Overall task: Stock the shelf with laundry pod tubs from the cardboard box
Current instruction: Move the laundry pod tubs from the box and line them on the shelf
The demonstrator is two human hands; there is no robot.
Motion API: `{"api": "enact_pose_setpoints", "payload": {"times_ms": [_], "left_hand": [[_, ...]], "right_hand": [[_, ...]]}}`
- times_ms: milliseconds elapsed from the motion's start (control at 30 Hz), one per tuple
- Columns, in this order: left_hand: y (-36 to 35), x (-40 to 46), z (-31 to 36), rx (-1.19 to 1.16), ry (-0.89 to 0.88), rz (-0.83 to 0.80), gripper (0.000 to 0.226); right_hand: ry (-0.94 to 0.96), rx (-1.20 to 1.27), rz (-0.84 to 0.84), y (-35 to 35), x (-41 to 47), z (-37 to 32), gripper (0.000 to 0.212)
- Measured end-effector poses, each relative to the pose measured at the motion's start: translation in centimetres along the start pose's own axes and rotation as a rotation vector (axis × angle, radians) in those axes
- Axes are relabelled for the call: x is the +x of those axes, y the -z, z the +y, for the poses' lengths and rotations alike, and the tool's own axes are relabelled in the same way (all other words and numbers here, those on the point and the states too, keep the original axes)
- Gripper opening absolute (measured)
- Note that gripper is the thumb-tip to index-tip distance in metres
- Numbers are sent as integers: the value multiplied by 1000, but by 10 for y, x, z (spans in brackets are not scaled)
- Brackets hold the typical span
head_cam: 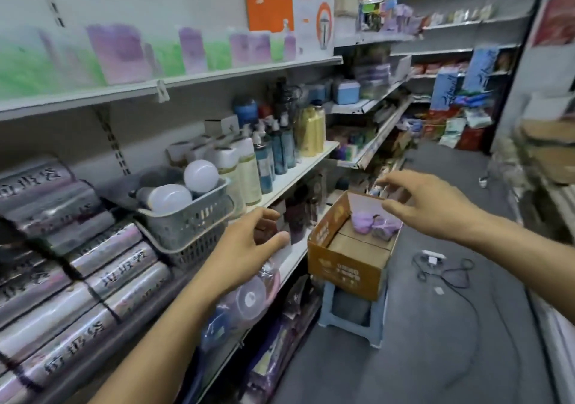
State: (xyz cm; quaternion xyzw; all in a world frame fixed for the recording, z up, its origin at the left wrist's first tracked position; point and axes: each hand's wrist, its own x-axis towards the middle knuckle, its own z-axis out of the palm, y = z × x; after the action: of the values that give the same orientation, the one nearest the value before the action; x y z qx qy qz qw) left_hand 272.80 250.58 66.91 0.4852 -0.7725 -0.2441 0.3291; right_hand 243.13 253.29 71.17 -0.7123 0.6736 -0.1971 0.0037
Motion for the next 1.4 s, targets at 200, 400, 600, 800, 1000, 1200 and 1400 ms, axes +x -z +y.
{"api": "enact_pose_setpoints", "payload": {"times_ms": [200,400,600,800,1000,1200,1400], "left_hand": [[-106,148,-30,-149,66,-126,35],[-200,291,-58,-324,216,-229,32],[-275,363,-90,-456,437,-418,26],[-341,423,-122,-489,570,-482,21],[-421,486,-159,-524,755,-506,17],[-539,557,-202,-579,1051,-496,25],[-652,607,-264,-634,1243,-283,33]], "right_hand": [[-121,-3,-110,-51,106,109,35],[-215,70,-226,-106,224,205,40],[-400,156,-383,-166,271,283,39],[-429,174,-495,-233,326,351,33],[-383,174,-637,-306,393,420,48],[-393,37,-768,-389,459,496,74],[-397,-104,-864,-496,478,548,96]]}}
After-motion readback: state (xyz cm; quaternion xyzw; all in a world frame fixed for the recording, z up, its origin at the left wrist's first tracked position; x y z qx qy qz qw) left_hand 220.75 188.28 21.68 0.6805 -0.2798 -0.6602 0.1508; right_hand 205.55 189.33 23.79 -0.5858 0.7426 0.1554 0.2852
